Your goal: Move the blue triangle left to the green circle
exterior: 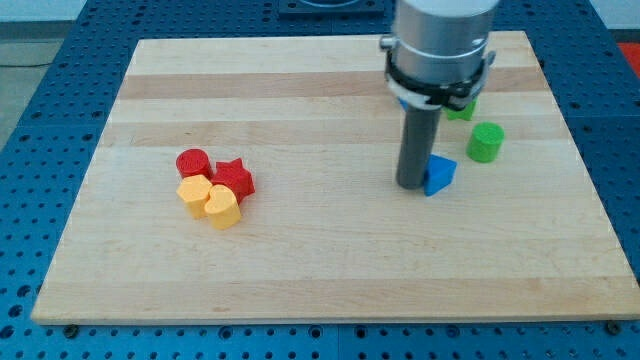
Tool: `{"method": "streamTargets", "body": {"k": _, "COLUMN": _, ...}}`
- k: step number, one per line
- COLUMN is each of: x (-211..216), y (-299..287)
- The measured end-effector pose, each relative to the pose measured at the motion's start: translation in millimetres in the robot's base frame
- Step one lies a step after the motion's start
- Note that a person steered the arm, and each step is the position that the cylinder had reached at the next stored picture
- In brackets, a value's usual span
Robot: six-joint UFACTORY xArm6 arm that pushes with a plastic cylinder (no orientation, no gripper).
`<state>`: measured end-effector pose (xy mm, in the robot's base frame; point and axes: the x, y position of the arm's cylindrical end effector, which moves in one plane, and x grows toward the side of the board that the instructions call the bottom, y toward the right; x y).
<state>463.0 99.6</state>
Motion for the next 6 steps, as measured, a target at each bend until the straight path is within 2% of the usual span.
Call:
{"method": "streamTargets", "body": {"k": 1, "x": -9.3, "y": 37.7}}
{"method": "streamTargets", "body": {"k": 2, "x": -10.3, "y": 42.5}}
{"method": "streamTargets", "body": {"k": 3, "x": 17.8, "y": 31.9}}
{"method": "streamTargets", "body": {"k": 4, "x": 24.7, "y": 48.4}}
{"method": "streamTargets", "body": {"k": 5, "x": 18.5, "y": 75.6}}
{"method": "streamTargets", "body": {"k": 6, "x": 1.7, "y": 73.0}}
